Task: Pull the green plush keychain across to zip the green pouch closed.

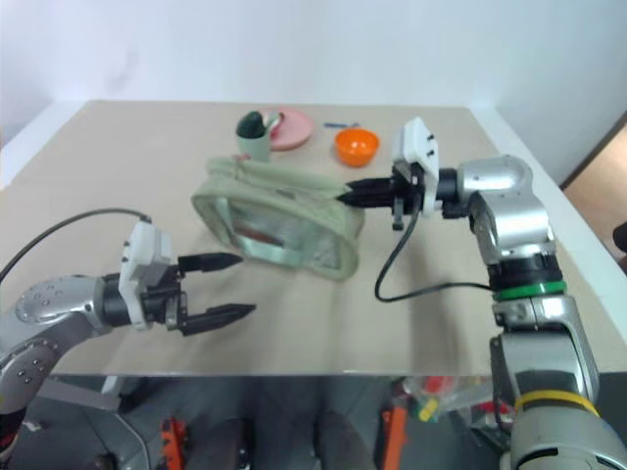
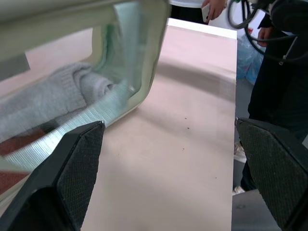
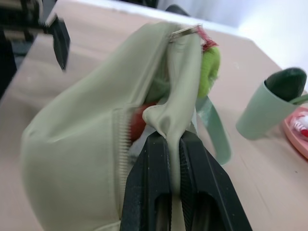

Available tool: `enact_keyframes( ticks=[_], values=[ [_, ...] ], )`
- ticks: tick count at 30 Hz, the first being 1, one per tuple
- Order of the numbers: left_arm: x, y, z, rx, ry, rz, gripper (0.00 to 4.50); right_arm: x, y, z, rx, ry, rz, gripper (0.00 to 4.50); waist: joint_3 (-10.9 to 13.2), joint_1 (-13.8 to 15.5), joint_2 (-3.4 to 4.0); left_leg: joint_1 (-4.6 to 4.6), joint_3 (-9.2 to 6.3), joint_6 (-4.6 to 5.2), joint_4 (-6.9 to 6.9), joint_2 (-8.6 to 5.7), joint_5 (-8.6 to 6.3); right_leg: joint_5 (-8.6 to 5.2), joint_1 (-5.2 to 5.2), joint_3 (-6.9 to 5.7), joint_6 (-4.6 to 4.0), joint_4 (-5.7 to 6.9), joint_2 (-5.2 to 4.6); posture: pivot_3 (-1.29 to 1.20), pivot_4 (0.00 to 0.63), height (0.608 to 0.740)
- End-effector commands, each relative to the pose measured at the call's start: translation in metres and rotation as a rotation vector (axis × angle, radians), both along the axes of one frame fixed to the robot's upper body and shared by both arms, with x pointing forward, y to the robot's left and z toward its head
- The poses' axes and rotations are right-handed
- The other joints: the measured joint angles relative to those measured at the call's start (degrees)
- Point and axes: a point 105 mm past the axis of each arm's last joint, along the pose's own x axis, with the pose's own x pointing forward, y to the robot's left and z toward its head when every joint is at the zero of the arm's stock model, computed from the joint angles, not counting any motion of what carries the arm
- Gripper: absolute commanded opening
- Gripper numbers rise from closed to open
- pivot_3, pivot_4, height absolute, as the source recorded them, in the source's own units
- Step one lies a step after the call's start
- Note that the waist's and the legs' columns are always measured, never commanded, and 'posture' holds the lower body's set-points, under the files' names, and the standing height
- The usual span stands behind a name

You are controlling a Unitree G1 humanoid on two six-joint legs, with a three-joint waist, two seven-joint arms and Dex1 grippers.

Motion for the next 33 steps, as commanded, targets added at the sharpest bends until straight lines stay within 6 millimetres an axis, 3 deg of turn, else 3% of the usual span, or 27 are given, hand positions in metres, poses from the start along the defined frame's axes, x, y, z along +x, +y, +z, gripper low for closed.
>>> enact_keyframes(
  ticks=[1,2,3,10,12,14,18,22,29,33],
  values=[
    [0.0,-0.001,0.006,-0.01,-0.036,0.006,4.5,0.008,-0.005,0.009,-0.014,-0.042,-0.003,0.04,0.0,0.0,0.02,-0.01,0.01,0.01,-0.01,-0.01,-0.01,0.04,-0.01,0.02,0.07,0.0,-0.01,0.0,0.15,0.74],
    [0.001,-0.001,0.005,-0.01,-0.037,0.009,4.5,0.012,-0.007,0.008,-0.005,-0.03,-0.019,0.04,0.0,0.0,0.02,-0.02,0.0,0.02,-0.01,-0.01,-0.01,0.04,-0.01,0.01,0.08,0.0,-0.02,0.0,0.15,0.74],
    [0.001,-0.001,0.005,-0.009,-0.038,0.013,4.5,0.015,-0.009,0.007,0.008,-0.012,-0.037,0.76,0.0,0.0,0.03,-0.02,0.0,0.02,-0.01,-0.01,-0.02,0.03,-0.01,0.01,0.09,0.0,-0.02,0.0,0.15,0.74],
    [-0.001,0.001,0.003,-0.002,-0.037,0.029,4.5,0.01,-0.013,0.038,0.204,0.023,-0.074,3.07,0.1,0.0,0.19,0.0,0.0,0.02,0.02,0.0,-0.02,0.06,-0.02,0.01,0.06,0.07,-0.02,0.0,0.15,0.74],
    [-0.001,0.002,0.002,-0.001,-0.036,0.032,4.5,0.003,-0.014,0.051,0.278,0.02,-0.085,3.62,0.1,0.0,0.19,0.0,-0.01,0.02,0.03,0.0,-0.01,0.06,-0.02,-0.01,0.06,0.09,-0.02,0.0,0.15,0.74],
    [-0.001,0.002,0.002,0.0,-0.036,0.034,4.5,-0.005,-0.016,0.057,0.321,0.015,-0.101,4.47,0.1,0.0,0.24,0.0,-0.04,0.02,0.04,0.0,-0.01,0.06,-0.02,-0.04,0.06,0.1,-0.02,0.0,0.15,0.74],
    [0.003,0.002,0.004,-0.012,-0.05,0.034,4.5,-0.028,-0.02,0.059,0.377,0.013,-0.16,4.47,0.1,0.3,0.24,-0.03,-0.14,0.02,0.02,-0.01,-0.02,0.01,0.02,-0.13,0.1,0.09,-0.04,0.0,0.15,0.74],
    [0.004,0.001,0.01,-0.031,-0.067,0.018,4.5,-0.048,-0.013,0.042,0.386,0.01,-0.226,4.47,0.2,0.2,0.25,-0.07,-0.22,0.01,0.05,-0.07,-0.02,-0.02,0.01,-0.15,0.13,0.1,-0.06,0.0,0.15,0.74],
    [0.007,0.001,0.01,-0.013,-0.072,-0.008,4.5,-0.062,-0.007,-0.001,0.369,0.007,-0.368,4.47,0.2,0.0,0.28,-0.04,-0.23,-0.01,0.07,-0.07,0.01,0.03,0.02,-0.15,0.05,0.1,-0.04,0.0,0.15,0.74],
    [0.008,0.0,0.007,0.001,-0.073,-0.018,4.5,-0.064,-0.005,-0.012,0.352,0.0,-0.392,4.47,0.2,0.0,0.28,-0.03,-0.22,-0.01,0.15,-0.07,0.02,-0.05,0.06,-0.14,-0.1,0.09,-0.04,0.0,0.15,0.74]
  ],
)
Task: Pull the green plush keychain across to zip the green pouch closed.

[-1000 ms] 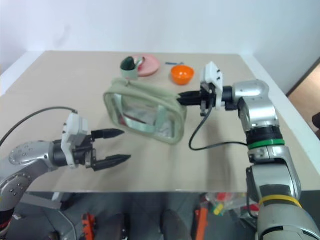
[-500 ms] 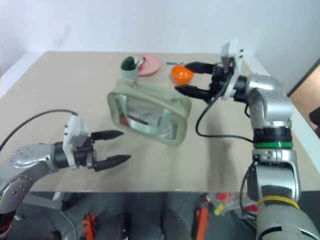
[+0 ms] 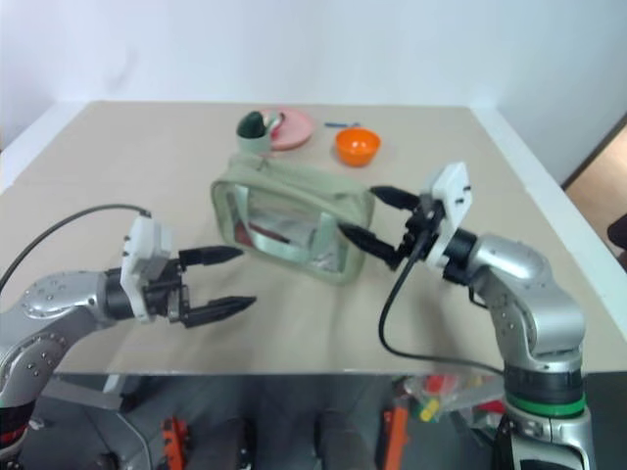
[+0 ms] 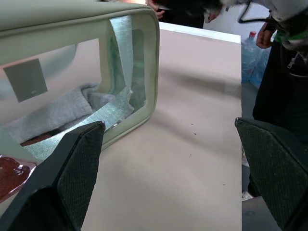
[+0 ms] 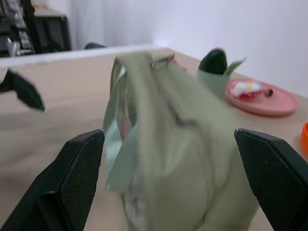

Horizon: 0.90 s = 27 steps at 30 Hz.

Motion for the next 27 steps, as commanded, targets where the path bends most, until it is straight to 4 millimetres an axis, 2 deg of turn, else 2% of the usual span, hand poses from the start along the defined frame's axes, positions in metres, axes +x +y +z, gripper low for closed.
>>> enact_keyframes(
  ticks=[1,2,5,15,16,22,27],
  values=[
    [-0.002,-0.002,0.005,0.015,-0.045,-0.026,4.5,-0.006,0.004,0.009,-0.015,-0.082,-0.007,4.47,0.0,-0.1,0.0,0.0,0.02,0.0,0.02,0.0,0.0,0.01,0.0,0.01,0.0,0.0,0.0,0.0,0.15,0.74],
    [-0.001,-0.003,0.004,0.017,-0.045,-0.027,4.5,-0.006,0.005,0.008,-0.016,-0.082,-0.006,4.47,0.0,0.0,0.0,0.0,0.03,0.0,0.03,0.0,0.0,0.02,0.0,0.02,0.0,0.0,-0.01,0.0,0.15,0.74],
    [-0.001,-0.002,0.003,0.024,-0.043,-0.023,4.5,-0.007,0.006,0.005,-0.014,-0.081,-0.004,3.64,0.0,0.0,0.0,0.0,0.0,0.0,0.04,0.0,0.0,0.01,0.02,0.0,0.0,0.0,-0.01,0.0,0.15,0.74],
    [-0.001,-0.003,-0.001,0.034,-0.038,-0.022,4.5,-0.009,0.013,-0.012,-0.032,-0.064,0.005,0.18,0.0,0.0,-0.01,0.0,-0.03,0.0,0.0,0.01,0.0,0.0,0.02,-0.01,-0.01,0.0,0.01,0.0,0.15,0.74],
    [-0.001,-0.004,-0.002,0.034,-0.037,-0.022,4.5,-0.009,0.013,-0.013,-0.036,-0.062,0.008,0.03,0.0,0.0,-0.01,0.01,-0.04,0.0,0.0,0.01,0.0,0.0,0.02,-0.01,-0.01,0.0,0.01,0.0,0.15,0.74],
    [-0.001,-0.005,-0.004,0.035,-0.033,-0.018,4.5,-0.009,0.018,-0.017,-0.064,-0.072,0.032,0.03,0.0,-0.1,-0.01,0.03,-0.03,0.0,0.02,0.01,0.0,0.0,0.03,-0.01,-0.01,0.0,0.02,0.0,0.15,0.74],
    [-0.001,-0.006,-0.005,0.03,-0.031,-0.014,4.5,-0.005,0.021,-0.011,-0.085,-0.131,0.063,0.03,0.0,-0.2,-0.01,0.07,-0.04,0.0,0.01,0.07,0.0,0.03,0.03,-0.01,-0.06,0.0,0.09,0.0,0.15,0.74]
  ],
)
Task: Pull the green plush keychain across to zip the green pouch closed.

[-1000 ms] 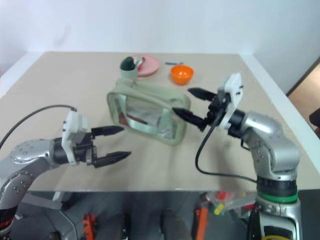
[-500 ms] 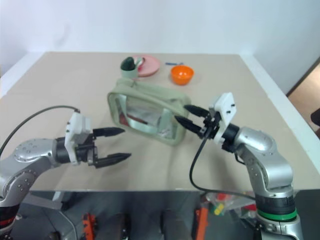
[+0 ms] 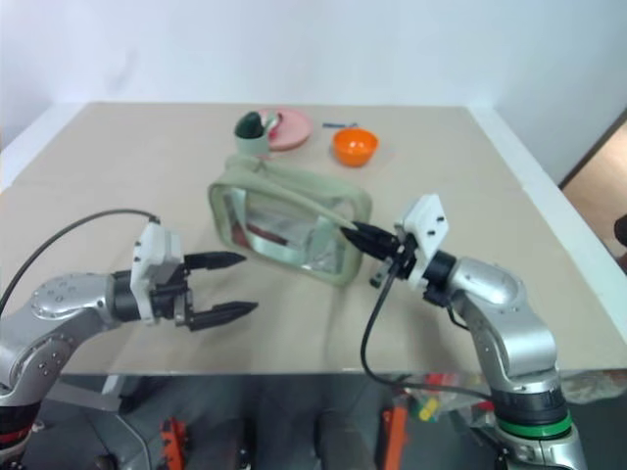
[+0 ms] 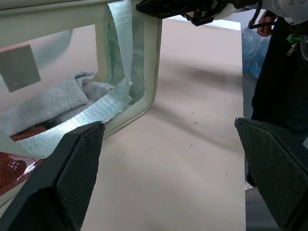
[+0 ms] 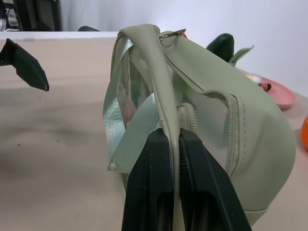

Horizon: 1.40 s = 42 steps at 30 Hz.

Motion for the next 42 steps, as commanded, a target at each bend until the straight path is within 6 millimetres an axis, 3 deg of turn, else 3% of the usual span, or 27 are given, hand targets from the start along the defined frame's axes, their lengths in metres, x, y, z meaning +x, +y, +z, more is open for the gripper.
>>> enact_keyframes(
  ticks=[1,12,16,24,36,42],
  values=[
    [-0.003,-0.003,0.005,-0.01,-0.037,-0.014,4.5,-0.001,0.007,0.013,-0.027,-0.076,0.073,0.03,0.0,-0.1,0.0,0.02,0.0,0.0,0.0,0.0,0.0,0.01,0.0,0.0,-0.02,0.0,0.01,0.0,0.15,0.74],
    [-0.001,-0.002,0.005,-0.007,-0.043,-0.008,4.5,-0.008,0.0,0.046,-0.08,-0.186,0.284,0.03,0.0,0.1,0.0,-0.04,-0.01,0.03,-0.03,-0.01,0.02,0.01,0.0,0.0,0.01,-0.01,0.01,0.0,0.15,0.74],
    [-0.001,-0.002,0.005,-0.004,-0.044,-0.003,4.5,-0.009,-0.001,0.045,-0.094,-0.214,0.3,0.03,0.0,0.1,0.0,-0.04,-0.08,0.02,-0.07,-0.01,0.02,0.03,0.0,-0.04,0.1,-0.01,0.01,0.0,0.15,0.74],
    [0.0,0.0,0.007,-0.008,-0.044,0.009,4.5,-0.01,-0.006,0.02,-0.126,-0.175,0.307,0.03,0.0,0.2,0.0,-0.04,-0.1,0.02,-0.03,-0.03,0.02,-0.03,0.03,-0.04,0.0,-0.01,0.0,0.0,0.15,0.74],
    [-0.023,0.034,0.062,-0.197,0.096,0.044,4.5,-0.016,-0.008,0.008,-0.128,-0.139,0.293,0.03,0.0,0.1,0.0,0.07,-0.17,0.03,-0.03,0.06,0.02,-0.01,0.06,-0.12,-0.08,0.06,0.07,0.0,0.15,0.74],
    [0.012,0.071,0.104,-0.347,-0.046,0.269,4.5,-0.019,-0.006,0.011,-0.127,-0.138,0.3,0.03,0.0,0.2,0.01,0.12,-0.18,0.0,0.03,0.01,0.04,0.0,0.14,-0.14,-0.09,0.06,0.05,0.0,0.15,0.74]
  ],
)
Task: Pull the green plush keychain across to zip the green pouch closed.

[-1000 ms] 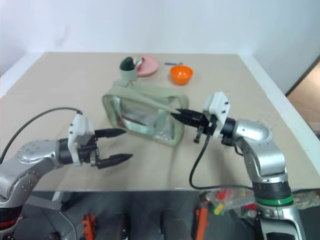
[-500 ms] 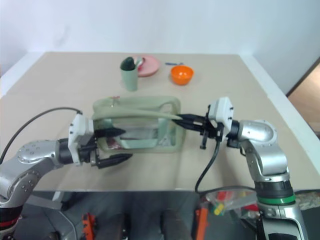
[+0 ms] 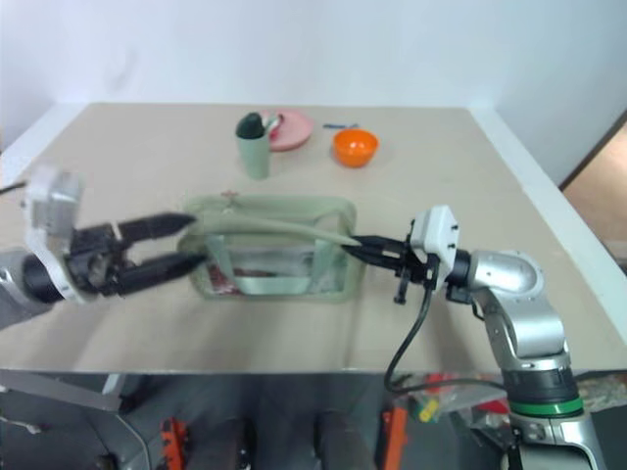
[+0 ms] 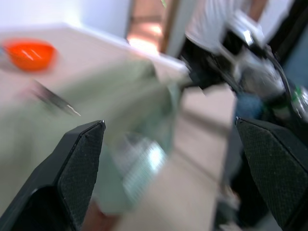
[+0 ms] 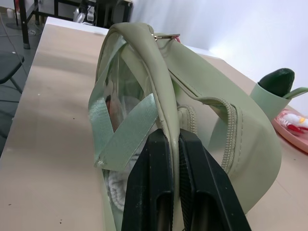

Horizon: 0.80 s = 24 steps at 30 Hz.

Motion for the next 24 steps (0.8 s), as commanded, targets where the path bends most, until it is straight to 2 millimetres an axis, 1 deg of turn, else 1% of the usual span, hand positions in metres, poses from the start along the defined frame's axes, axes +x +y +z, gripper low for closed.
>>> enact_keyframes(
  ticks=[1,3,6,8,11,12,15,17,19,22,24],
  values=[
    [0.024,0.027,0.027,-0.062,-0.121,0.183,4.5,-0.008,0.005,0.011,-0.005,-0.038,0.029,0.03,0.0,0.0,0.0,0.0,0.0,0.0,0.01,-0.02,0.02,0.01,0.01,0.0,-0.01,0.0,0.0,0.0,0.15,0.74],
    [0.038,0.038,0.029,-0.049,-0.157,0.258,4.5,-0.011,0.008,0.012,-0.005,-0.034,0.037,0.03,0.0,-0.1,0.0,0.01,0.02,-0.01,0.01,-0.02,0.03,0.04,0.0,0.02,-0.02,0.0,0.0,0.0,0.15,0.74],
    [0.063,0.058,0.02,0.046,-0.201,0.366,4.5,-0.016,0.012,0.012,0.003,-0.031,0.042,0.03,0.0,-0.1,0.0,0.03,0.05,-0.02,-0.05,-0.01,0.03,0.04,-0.02,0.04,-0.05,0.0,0.01,0.0,0.15,0.74],
    [0.076,0.066,0.014,0.1,-0.221,0.391,4.5,-0.018,0.015,0.012,0.008,-0.029,0.041,0.03,0.0,0.0,0.0,0.02,0.02,-0.02,-0.09,-0.01,0.03,0.02,-0.03,0.0,-0.08,0.0,0.04,0.0,0.15,0.74],
    [0.1,0.071,0.011,0.141,-0.248,0.409,4.5,-0.021,0.018,0.01,0.014,-0.027,0.039,0.03,0.0,0.1,-0.03,-0.02,-0.02,-0.02,-0.12,0.02,0.03,0.02,-0.07,-0.04,-0.12,0.0,0.07,0.0,0.15,0.74],
    [0.108,0.071,0.01,0.147,-0.254,0.412,4.5,-0.021,0.018,0.01,0.015,-0.028,0.036,0.03,0.0,0.0,-0.03,-0.03,-0.03,-0.02,-0.11,0.02,0.03,0.03,-0.06,-0.05,-0.12,0.0,0.07,0.0,0.15,0.74],
    [0.122,0.069,0.006,0.169,-0.265,0.406,4.5,-0.022,0.018,0.01,0.018,-0.028,0.028,0.03,0.0,-0.1,-0.03,-0.04,0.03,-0.02,-0.11,0.03,0.03,0.13,-0.09,-0.01,-0.01,-0.01,0.07,0.0,0.15,0.74],
    [0.129,0.063,0.0,0.181,-0.268,0.371,4.5,-0.022,0.017,0.011,0.018,-0.03,0.02,0.03,0.0,-0.2,-0.04,-0.04,0.04,-0.02,-0.11,0.03,0.03,0.21,-0.09,0.0,0.13,-0.01,0.07,0.0,0.15,0.74],
    [0.131,0.055,-0.01,0.211,-0.274,0.317,4.5,-0.022,0.017,0.011,0.017,-0.031,0.011,0.03,0.0,0.0,-0.04,-0.06,0.01,-0.02,-0.14,0.05,0.03,0.21,-0.11,-0.02,0.13,0.0,0.09,0.0,0.15,0.74],
    [0.128,0.044,-0.028,0.29,-0.267,0.208,4.5,-0.023,0.015,0.011,0.013,-0.032,0.0,0.03,0.0,-0.1,-0.03,-0.07,-0.01,-0.02,-0.14,0.06,0.03,0.2,-0.11,-0.03,0.12,0.0,0.12,0.0,0.15,0.74],
    [0.125,0.039,-0.034,0.303,-0.258,0.15,4.5,-0.023,0.014,0.011,0.01,-0.033,-0.006,0.03,0.0,-0.1,-0.03,-0.1,-0.01,-0.02,-0.15,0.08,0.03,0.2,-0.13,-0.03,0.12,0.0,0.12,0.0,0.15,0.74]
  ],
)
